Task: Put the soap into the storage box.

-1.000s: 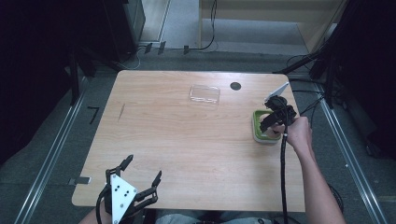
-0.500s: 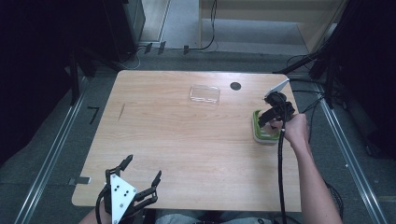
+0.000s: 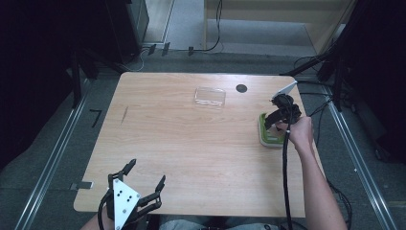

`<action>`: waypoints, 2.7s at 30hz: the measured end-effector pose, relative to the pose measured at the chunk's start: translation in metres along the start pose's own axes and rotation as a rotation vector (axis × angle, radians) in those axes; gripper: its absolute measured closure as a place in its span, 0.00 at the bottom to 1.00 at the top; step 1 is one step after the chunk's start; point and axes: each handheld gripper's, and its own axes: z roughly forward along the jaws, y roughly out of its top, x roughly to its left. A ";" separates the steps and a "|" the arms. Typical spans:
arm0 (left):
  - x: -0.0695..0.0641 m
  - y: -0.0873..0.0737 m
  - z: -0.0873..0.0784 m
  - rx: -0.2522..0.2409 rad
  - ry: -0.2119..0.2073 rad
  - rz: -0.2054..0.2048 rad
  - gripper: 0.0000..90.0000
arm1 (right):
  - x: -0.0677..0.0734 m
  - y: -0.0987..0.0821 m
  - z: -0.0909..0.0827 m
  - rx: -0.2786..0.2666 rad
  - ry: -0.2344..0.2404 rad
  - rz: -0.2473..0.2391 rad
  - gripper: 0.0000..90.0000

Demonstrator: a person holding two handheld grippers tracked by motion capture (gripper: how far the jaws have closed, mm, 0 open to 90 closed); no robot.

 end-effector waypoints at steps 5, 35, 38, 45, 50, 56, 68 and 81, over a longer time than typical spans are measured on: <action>0.000 0.000 0.000 0.000 0.000 0.000 0.15 | -0.001 0.003 0.006 0.001 -0.003 0.016 0.37; 0.000 0.000 0.000 0.000 -0.001 -0.001 0.15 | -0.006 0.005 0.027 0.018 -0.012 0.068 0.37; 0.001 0.000 0.000 0.000 -0.001 -0.001 0.15 | -0.007 0.005 0.027 0.017 -0.013 0.073 0.37; 0.000 0.000 0.000 0.001 -0.002 0.000 0.15 | -0.009 0.005 0.031 0.022 -0.017 0.081 0.37; 0.000 0.000 0.000 0.000 -0.002 0.000 0.15 | -0.008 0.005 0.033 0.030 -0.018 0.084 0.38; 0.001 0.000 0.000 0.001 -0.001 -0.001 0.15 | -0.008 0.005 0.036 0.036 -0.021 0.087 0.38; 0.001 -0.001 -0.001 0.000 0.003 -0.005 0.15 | -0.006 0.006 0.034 0.042 -0.039 0.065 0.37; 0.001 0.000 -0.001 -0.002 0.001 -0.002 0.15 | 0.002 0.000 0.016 0.025 -0.069 0.034 0.20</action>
